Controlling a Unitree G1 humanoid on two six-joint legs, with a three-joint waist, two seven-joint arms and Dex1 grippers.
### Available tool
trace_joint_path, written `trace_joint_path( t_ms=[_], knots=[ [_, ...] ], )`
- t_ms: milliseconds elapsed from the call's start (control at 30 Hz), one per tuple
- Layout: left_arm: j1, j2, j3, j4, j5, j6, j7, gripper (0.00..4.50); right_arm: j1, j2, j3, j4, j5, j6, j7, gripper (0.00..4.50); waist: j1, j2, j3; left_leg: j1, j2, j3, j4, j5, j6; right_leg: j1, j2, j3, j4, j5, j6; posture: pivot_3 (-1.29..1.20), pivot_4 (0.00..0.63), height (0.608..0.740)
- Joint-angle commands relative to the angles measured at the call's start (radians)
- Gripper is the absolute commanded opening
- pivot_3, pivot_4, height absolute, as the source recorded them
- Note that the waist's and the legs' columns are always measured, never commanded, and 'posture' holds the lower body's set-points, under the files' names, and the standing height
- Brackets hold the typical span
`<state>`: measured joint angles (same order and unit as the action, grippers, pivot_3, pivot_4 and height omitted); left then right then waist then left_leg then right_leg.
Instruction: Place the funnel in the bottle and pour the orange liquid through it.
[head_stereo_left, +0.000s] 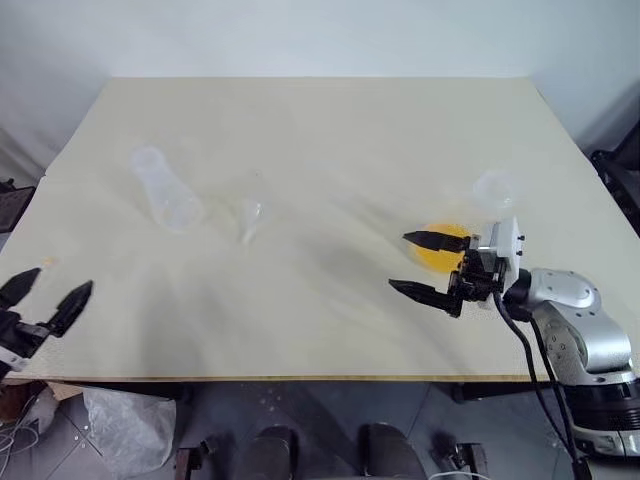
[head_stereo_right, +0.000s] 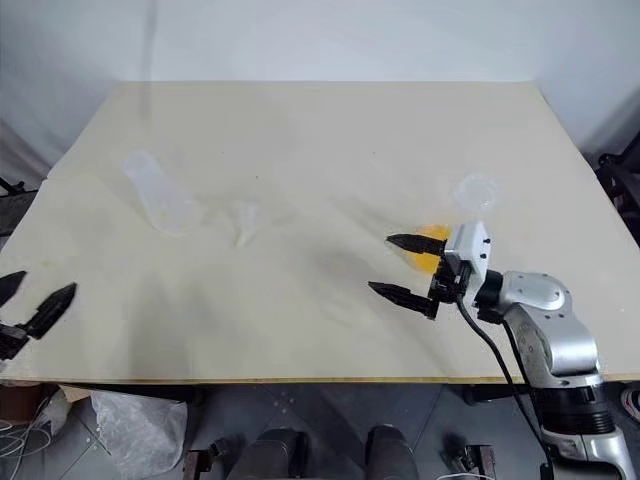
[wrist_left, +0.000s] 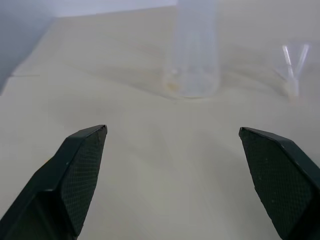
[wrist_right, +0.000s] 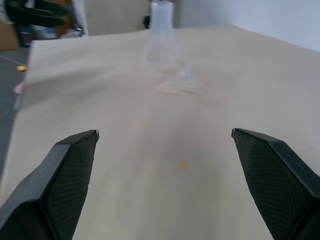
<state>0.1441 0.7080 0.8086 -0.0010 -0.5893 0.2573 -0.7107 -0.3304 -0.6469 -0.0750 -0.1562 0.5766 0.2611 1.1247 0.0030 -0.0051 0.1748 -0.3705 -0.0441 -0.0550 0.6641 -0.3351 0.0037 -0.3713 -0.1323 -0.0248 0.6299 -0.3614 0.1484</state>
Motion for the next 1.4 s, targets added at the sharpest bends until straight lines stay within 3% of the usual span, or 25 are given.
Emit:
trace_joint_path(
  t_ms=[33,267,567,867,1400],
  knots=[
    [-0.100,0.057,-0.036,0.065,0.001,-0.023,-0.027,4.50,-0.024,-0.001,0.010,-0.052,0.019,0.010,0.014,4.46,0.001,0.000,0.000,0.000,0.000,-0.001,0.000,0.000,0.000,0.000,0.000,0.000,0.000,0.000,0.000,0.00,0.150,0.740],
    [-0.452,0.095,-0.245,0.382,0.101,-0.117,-0.098,4.50,-0.046,0.023,0.031,-0.129,0.021,0.040,-0.037,4.46,-0.006,0.000,0.000,-0.001,-0.002,-0.001,0.000,0.000,0.000,-0.003,0.001,-0.011,0.008,0.000,0.000,0.00,0.150,0.740],
    [-0.824,0.074,-0.386,0.799,0.213,-0.284,-0.110,4.50,-0.036,0.064,0.020,-0.186,0.013,0.047,-0.125,4.46,-0.013,-0.002,0.001,-0.001,-0.002,-0.001,0.001,0.000,0.000,-0.004,-0.001,-0.025,0.015,0.000,0.000,0.00,0.150,0.740],
    [-0.986,0.060,-0.443,1.012,0.272,-0.392,-0.128,4.50,-0.024,0.079,0.019,-0.214,0.004,0.041,-0.188,4.46,-0.015,-0.003,0.002,-0.001,-0.003,-0.001,0.003,0.000,0.000,-0.004,-0.002,-0.028,0.017,0.000,0.000,0.00,0.150,0.740],
    [-1.134,0.038,-0.474,1.181,0.347,-0.460,-0.046,4.50,-0.002,0.073,0.017,-0.246,0.004,0.045,-0.218,4.46,-0.017,-0.005,0.003,-0.001,-0.003,-0.001,0.003,0.000,0.000,-0.004,-0.002,-0.030,0.019,0.000,0.000,0.00,0.150,0.740]
  ],
)
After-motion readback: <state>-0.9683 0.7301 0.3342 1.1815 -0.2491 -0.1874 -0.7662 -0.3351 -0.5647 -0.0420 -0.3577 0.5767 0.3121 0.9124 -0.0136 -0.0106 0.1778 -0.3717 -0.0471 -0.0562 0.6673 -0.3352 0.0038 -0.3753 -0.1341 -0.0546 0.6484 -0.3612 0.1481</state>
